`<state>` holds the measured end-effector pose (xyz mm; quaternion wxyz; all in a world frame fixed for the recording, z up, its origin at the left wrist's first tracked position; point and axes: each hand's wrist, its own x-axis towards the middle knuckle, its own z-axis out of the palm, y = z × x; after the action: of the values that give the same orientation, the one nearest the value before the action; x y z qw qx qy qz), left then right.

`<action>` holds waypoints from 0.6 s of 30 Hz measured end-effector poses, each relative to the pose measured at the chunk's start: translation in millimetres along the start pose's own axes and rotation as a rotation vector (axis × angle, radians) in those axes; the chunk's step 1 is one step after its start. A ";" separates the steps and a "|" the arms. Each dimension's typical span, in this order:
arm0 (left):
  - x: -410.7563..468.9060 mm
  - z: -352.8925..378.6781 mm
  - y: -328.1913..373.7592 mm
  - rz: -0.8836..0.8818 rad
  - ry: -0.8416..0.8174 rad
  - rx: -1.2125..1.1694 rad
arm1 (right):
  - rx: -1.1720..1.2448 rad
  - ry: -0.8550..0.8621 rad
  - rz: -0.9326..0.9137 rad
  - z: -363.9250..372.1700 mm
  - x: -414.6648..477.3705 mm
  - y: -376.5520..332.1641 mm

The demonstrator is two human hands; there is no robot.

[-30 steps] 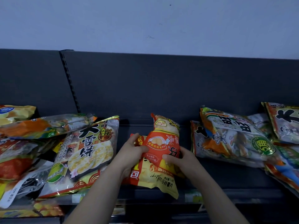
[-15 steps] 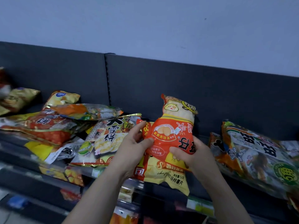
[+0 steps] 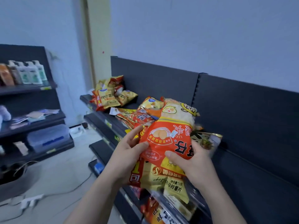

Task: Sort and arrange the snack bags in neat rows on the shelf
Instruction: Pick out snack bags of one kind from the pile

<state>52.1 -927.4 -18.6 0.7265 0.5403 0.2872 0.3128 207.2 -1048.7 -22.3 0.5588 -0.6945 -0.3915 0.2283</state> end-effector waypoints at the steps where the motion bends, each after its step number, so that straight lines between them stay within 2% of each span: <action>1: 0.9 -14.7 3.0 0.011 0.037 0.002 | -0.011 -0.023 -0.014 15.4 7.8 -2.6; 8: 25.5 -131.1 32.3 0.047 0.228 0.076 | -0.031 -0.149 -0.045 138.2 68.7 -25.1; 13: 61.9 -213.7 68.7 0.040 0.247 0.103 | 0.021 -0.165 -0.049 225.9 116.1 -45.0; 18: 114.9 -266.5 112.4 0.055 0.208 0.163 | 0.083 -0.113 -0.003 287.9 167.3 -66.0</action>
<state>-91.9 -653.4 13.7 0.6374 0.5700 0.3705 0.3626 69.5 -738.4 -17.3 0.5647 -0.6561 -0.4135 0.2823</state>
